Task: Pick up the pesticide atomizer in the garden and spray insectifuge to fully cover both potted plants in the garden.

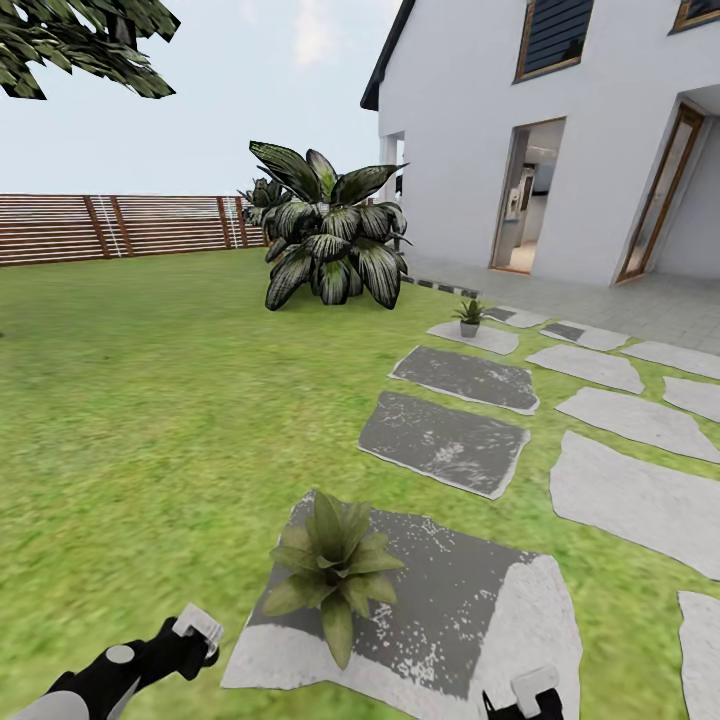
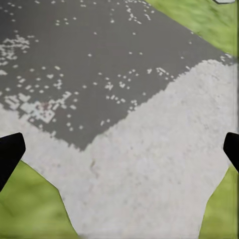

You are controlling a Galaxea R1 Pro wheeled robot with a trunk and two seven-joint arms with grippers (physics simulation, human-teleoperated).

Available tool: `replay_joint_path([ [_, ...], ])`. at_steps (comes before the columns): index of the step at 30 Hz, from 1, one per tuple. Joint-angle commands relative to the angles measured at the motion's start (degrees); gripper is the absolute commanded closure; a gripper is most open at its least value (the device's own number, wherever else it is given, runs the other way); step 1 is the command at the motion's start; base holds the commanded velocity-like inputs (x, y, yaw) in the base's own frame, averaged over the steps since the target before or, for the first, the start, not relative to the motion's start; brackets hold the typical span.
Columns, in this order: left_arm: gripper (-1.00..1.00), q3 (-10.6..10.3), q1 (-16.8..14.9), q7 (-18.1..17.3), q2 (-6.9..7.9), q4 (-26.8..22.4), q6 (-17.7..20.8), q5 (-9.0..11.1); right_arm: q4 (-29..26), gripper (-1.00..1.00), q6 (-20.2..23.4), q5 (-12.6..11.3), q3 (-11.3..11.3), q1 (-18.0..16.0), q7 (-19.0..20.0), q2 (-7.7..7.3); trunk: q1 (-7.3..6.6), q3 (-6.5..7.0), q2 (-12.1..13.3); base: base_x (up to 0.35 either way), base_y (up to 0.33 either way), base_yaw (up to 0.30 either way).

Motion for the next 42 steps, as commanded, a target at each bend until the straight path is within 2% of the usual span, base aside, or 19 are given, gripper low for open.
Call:
replay_joint_path([
  [1, 1.00, 0.6, 0.0, -1.4, 0.11, -0.1, -0.3, -0.5, 0.0, -1.00, -0.1, 0.2, 0.4, 0.0, -0.5, -0.06, -0.01, -0.05, 0.0, 0.000, 0.000, 0.000],
  [3, 1.00, 0.7, 0.0, -2.2, 0.27, -0.1, -0.2, -0.5, 0.0, -1.00, -0.1, 0.2, 0.3, 0.0, -0.6, -0.09, -0.01, -0.05, 0.0, 0.000, 0.000, 0.000],
  [5, 1.00, 0.6, 0.0, -2.5, 0.26, -0.1, 0.3, -0.4, 0.0, -1.00, -0.3, -0.6, -0.7, 0.0, -1.5, -0.10, -0.01, -0.05, 0.0, 0.000, 0.000, 0.000],
  [8, 1.00, 0.5, -0.1, -2.4, 0.06, -0.1, 1.0, -0.5, -0.1, -1.00, -0.4, -5.5, -6.0, 0.0, -5.9, -0.06, -0.01, -0.05, 0.0, 0.000, 0.000, 0.000],
  [9, 1.00, 0.6, -0.2, -2.3, -0.04, -0.1, 2.4, -0.6, -0.1, -1.00, -0.4, -7.0, -7.5, 0.0, -6.9, -0.04, -0.01, -0.05, 0.0, 0.000, 0.000, 0.000],
  [10, 1.00, 0.6, -0.3, -2.3, -0.10, -0.2, 4.1, -0.6, -0.1, -1.00, -0.3, -7.6, -8.0, 0.0, -7.2, -0.05, -0.01, -0.05, 0.0, 0.000, 0.000, 0.000],
  [14, 1.00, 0.7, -1.0, -2.6, -0.48, -0.3, 12.8, -0.7, -0.1, -1.00, -0.2, -8.3, -8.7, 0.0, -7.7, 0.10, -0.01, -0.05, 0.0, 0.000, 0.000, 0.000],
  [21, 1.00, 0.6, -1.3, -8.4, -0.87, -1.7, 16.5, -0.8, -0.1, -1.00, -0.3, -8.5, -8.9, 0.0, -7.8, -0.08, -0.01, -0.05, 0.0, 0.000, 0.000, 0.000],
  [23, 1.00, 0.6, -1.3, -8.9, -1.33, -3.4, 19.1, -0.8, -0.1, -1.00, -0.3, -8.6, -9.0, 0.0, -7.9, -0.06, -0.01, -0.05, 0.0, 0.000, 0.000, 0.000],
  [24, 1.00, 0.5, -1.4, -9.1, -1.84, -4.8, 22.0, -0.8, -0.1, -1.00, -0.3, -8.7, -9.0, 0.0, -7.9, -0.04, -0.01, -0.05, 0.0, 0.000, 0.000, 0.000],
  [25, 1.00, -14.6, -5.9, -21.3, -3.17, -11.5, 44.7, -3.2, -0.1, -1.00, -0.3, -11.9, -15.7, 0.0, -8.1, -0.20, -0.01, -0.07, 0.0, 0.000, 0.000, -0.151],
  [29, 1.00, -15.7, -5.8, -21.3, -3.14, -11.5, 44.7, -3.2, -0.1, -1.00, -0.3, -11.9, -15.7, 0.0, -8.1, -0.20, -0.01, -0.16, 0.0, 0.000, 0.000, -0.164],
  [37, 1.00, -15.9, -5.9, -21.3, -3.14, -11.5, 44.7, -3.1, -0.1, -1.00, -0.3, -11.9, -15.7, 0.0, -8.1, -0.18, -0.01, -0.19, 0.0, 0.000, 0.000, -0.023],
  [42, 1.00, -16.0, -5.8, -21.3, -3.09, -11.5, 44.7, -3.1, -0.1, -1.00, -0.3, -11.9, -15.8, 0.0, -8.1, -0.20, -0.01, -0.19, 0.0, 0.000, 0.000, -0.223],
])
